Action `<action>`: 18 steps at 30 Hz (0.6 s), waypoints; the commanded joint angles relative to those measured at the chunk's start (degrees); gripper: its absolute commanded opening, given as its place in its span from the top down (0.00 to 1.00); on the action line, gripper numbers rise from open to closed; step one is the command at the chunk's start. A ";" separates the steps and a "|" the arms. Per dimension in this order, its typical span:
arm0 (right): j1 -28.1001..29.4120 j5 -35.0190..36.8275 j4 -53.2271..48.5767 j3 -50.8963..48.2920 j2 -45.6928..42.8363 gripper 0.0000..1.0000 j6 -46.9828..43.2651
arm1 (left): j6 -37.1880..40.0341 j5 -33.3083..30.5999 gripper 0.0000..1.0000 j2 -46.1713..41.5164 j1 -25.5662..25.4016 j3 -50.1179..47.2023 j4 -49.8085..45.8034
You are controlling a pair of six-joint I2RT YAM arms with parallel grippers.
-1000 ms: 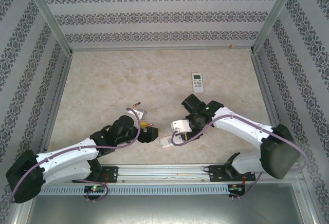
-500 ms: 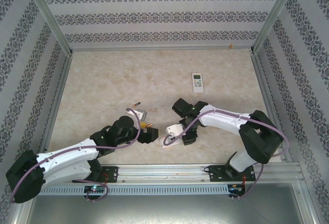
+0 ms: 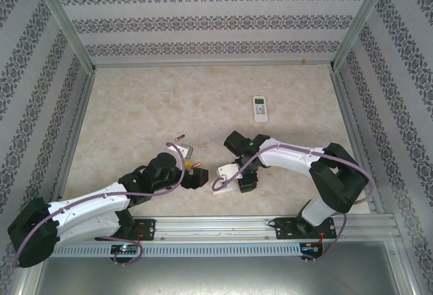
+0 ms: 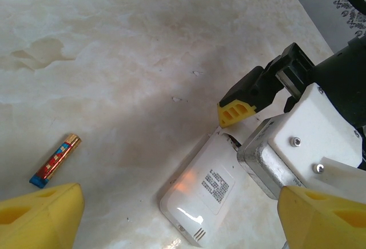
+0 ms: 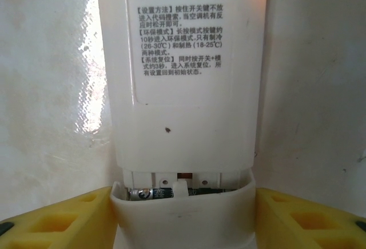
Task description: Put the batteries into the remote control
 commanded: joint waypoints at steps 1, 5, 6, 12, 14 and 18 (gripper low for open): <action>0.95 -0.74 -1.98 1.61 1.61 0.36 1.66 | -0.23 0.03 0.12 -0.01 0.39 -0.96 0.75; 1.15 -0.98 -3.64 3.60 1.74 0.29 3.25 | -0.32 0.08 0.12 0.09 0.39 -1.16 0.77; 1.13 -1.11 -4.10 4.01 1.60 0.27 3.48 | -0.40 0.06 0.12 0.10 0.35 -1.17 0.81; 0.96 -1.73 -5.18 6.39 -1.86 0.25 6.57 | -1.09 0.40 0.11 0.22 0.39 -1.53 0.84; 0.16 -3.43 -3.29 6.37 -5.07 0.25 11.13 | -1.81 0.95 0.12 0.29 0.39 -1.54 0.61; -3.17 -3.91 8.30 3.54 -11.61 0.24 41.59 | -4.73 4.79 0.20 2.35 0.39 0.22 -2.23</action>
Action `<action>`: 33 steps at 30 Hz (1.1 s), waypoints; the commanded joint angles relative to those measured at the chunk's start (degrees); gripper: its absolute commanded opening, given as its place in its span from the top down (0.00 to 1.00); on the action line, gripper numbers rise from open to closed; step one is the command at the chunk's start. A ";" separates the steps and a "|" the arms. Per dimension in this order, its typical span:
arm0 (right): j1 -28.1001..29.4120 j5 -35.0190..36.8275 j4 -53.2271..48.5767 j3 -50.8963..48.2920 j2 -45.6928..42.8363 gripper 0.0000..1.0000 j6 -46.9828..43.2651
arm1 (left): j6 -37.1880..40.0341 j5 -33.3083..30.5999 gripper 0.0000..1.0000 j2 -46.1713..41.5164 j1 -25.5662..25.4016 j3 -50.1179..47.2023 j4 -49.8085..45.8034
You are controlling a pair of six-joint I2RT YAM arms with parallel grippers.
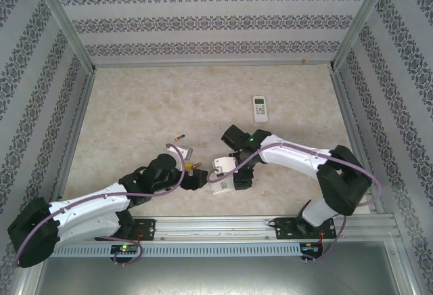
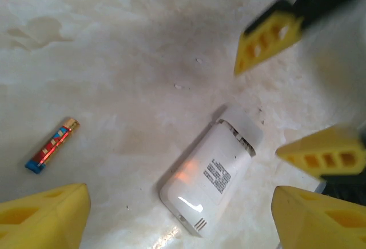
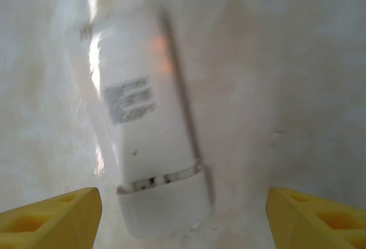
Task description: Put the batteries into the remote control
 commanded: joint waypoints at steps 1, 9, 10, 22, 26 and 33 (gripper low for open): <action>-3.14 -1.93 10.96 -3.39 -6.18 0.25 33.11 | -3.90 4.77 0.22 2.53 0.28 1.70 -2.83; -5.08 0.51 9.57 -15.40 -14.52 0.33 72.36 | -9.44 9.14 0.26 12.61 -2.96 6.68 -6.33; -4.26 1.13 8.18 -15.26 -14.15 0.31 72.29 | -9.07 8.74 0.26 13.90 -3.36 7.53 -7.09; 1.90 5.44 4.87 -13.61 -5.07 0.33 73.33 | -11.26 8.79 0.26 20.80 -4.09 9.17 -6.47; 2.31 5.86 5.51 -13.43 -4.42 0.43 72.99 | -10.99 8.94 0.26 21.03 -4.09 9.38 -6.31; 2.51 6.10 5.87 -12.99 -3.52 0.49 72.57 | -10.94 8.62 0.26 21.09 -4.09 8.67 -5.87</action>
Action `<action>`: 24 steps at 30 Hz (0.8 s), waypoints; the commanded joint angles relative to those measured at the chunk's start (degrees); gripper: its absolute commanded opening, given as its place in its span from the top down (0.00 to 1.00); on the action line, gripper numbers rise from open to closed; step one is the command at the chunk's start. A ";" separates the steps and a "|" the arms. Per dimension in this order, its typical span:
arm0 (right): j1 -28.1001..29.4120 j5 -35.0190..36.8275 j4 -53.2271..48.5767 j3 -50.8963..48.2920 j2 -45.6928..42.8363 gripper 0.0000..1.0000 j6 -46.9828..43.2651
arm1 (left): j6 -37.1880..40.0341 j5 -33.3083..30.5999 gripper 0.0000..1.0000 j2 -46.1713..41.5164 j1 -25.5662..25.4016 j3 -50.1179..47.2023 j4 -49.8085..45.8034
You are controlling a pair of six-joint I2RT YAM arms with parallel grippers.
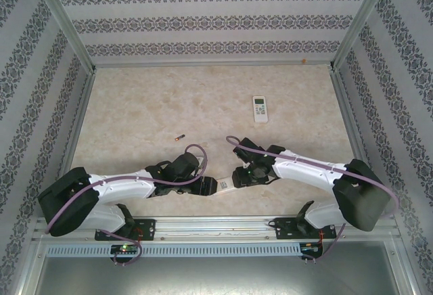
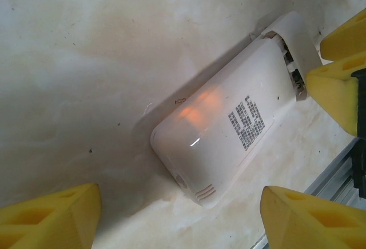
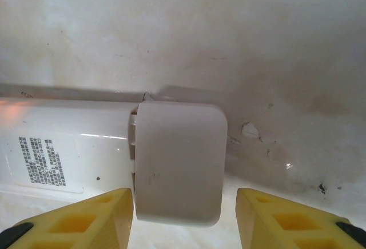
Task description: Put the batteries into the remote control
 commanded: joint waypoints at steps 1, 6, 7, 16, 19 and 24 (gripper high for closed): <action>0.73 1.31 -0.63 1.37 0.90 0.49 0.20 | -0.89 0.05 0.26 0.17 -0.94 0.34 -0.03; 0.98 0.18 0.21 1.38 1.64 0.49 0.11 | -1.00 -0.21 0.26 0.08 -0.92 0.03 0.42; 1.07 0.00 0.42 1.37 1.91 0.49 0.11 | -0.99 -0.27 0.26 0.07 -0.92 0.05 0.47; 1.82 0.27 0.09 2.08 2.69 0.58 0.45 | -1.00 -0.64 0.26 -0.15 -0.92 -0.29 0.50; 2.04 1.02 -0.52 1.74 1.50 0.59 0.90 | -1.09 -0.87 0.26 -0.12 -0.92 -0.45 0.79; 2.04 1.93 -0.99 1.11 0.02 0.60 1.25 | -1.10 -0.90 0.26 0.22 -0.92 -0.42 0.94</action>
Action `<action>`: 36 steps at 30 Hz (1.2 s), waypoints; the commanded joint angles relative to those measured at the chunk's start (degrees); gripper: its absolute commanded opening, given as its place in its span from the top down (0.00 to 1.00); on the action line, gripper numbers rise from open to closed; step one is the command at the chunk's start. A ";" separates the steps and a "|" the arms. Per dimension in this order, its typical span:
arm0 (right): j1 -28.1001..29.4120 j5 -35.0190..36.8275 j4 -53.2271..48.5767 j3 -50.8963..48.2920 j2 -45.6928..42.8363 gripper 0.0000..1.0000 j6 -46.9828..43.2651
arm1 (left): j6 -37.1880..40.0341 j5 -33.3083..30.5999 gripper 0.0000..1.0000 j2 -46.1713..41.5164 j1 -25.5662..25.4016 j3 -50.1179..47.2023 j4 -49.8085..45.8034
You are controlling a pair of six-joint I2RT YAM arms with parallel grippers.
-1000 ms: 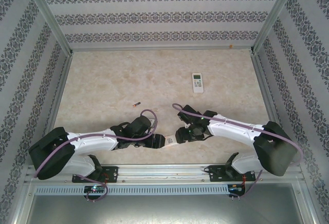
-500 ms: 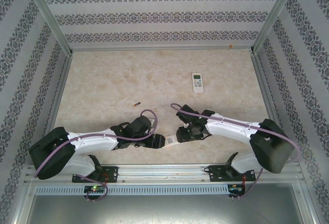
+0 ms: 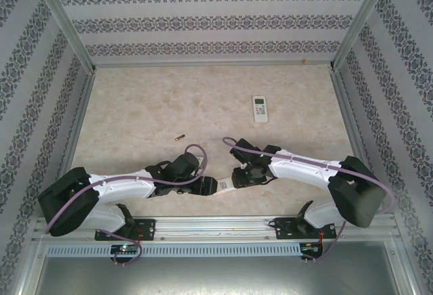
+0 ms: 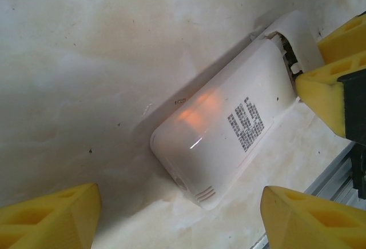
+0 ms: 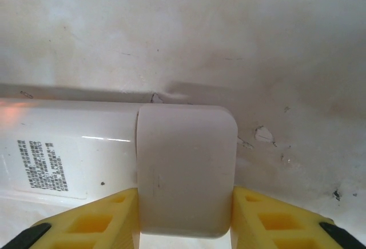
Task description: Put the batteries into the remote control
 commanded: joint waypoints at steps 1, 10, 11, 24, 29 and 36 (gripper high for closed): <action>0.72 1.52 -1.15 0.14 -1.45 0.60 0.61 | -1.00 -0.73 0.26 0.32 -0.92 -0.37 0.86; 1.59 1.79 -0.76 -1.11 -1.42 0.59 -0.17 | -1.13 -0.75 0.26 0.42 -0.94 -0.39 1.22; 1.65 1.96 -0.82 -1.19 -1.41 0.59 -0.20 | -1.16 -0.63 0.26 0.45 -0.97 -0.37 1.25; 2.92 3.47 -0.94 -1.46 -0.98 0.56 0.05 | -1.32 -0.58 0.26 0.02 -0.92 -1.04 1.90; 3.49 2.85 -1.08 -0.76 0.62 0.51 0.24 | -1.36 -0.68 0.26 -0.29 -0.95 -1.28 1.97; 3.70 3.37 -2.75 0.28 -0.11 0.47 0.24 | -1.40 -0.92 0.26 -0.36 -0.92 -1.60 2.24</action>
